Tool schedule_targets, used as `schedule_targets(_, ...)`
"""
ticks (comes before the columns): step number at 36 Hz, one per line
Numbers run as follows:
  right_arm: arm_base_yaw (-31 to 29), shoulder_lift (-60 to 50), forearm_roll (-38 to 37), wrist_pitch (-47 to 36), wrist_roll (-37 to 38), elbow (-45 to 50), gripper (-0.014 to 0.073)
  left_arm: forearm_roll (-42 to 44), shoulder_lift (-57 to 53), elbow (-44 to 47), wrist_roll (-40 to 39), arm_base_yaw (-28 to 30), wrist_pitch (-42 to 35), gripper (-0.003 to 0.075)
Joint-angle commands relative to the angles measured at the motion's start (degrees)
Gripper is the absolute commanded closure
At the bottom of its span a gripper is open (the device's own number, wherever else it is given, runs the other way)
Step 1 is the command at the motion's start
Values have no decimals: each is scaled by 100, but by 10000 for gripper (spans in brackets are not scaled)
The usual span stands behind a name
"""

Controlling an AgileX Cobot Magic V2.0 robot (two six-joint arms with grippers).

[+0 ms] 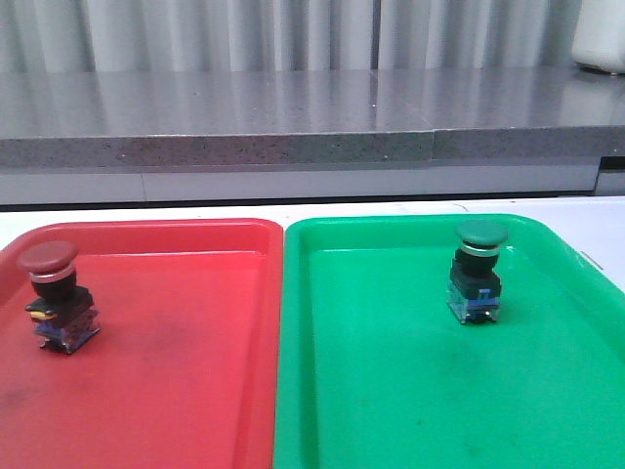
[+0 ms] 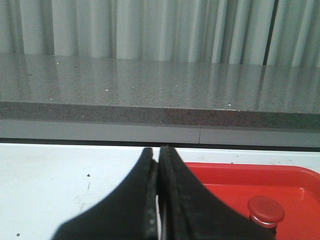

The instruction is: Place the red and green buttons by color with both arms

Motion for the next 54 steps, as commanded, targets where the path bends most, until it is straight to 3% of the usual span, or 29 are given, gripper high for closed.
schedule_targets(1,-10,11,-49,-372,-50,-143,662,-54,-101,135,-35,13,-499,740)
schedule_targets(26,-96,-128,-267,-439,-50,-64,662,-54,-92,135,-35,-177,-499,740)
schedule_targets(34,-1334,-1913,-497,-2686,-50,2016,662,-54,-92,135,-35,-177,-499,740)
schedule_targets(39,-1731,-3092,-437,-3895,-50,3437,662,-54,-92,135,-35,-177,-499,740)
schedule_targets(44,-2003,-3626,-437,-4707,-50,4260,662,-54,-88,135,-35,-177,-499,740)
schedule_targets(54,-2030,-3627,-432,-4744,-4,4308,662,-54,-88,135,-35,-177,-499,740)
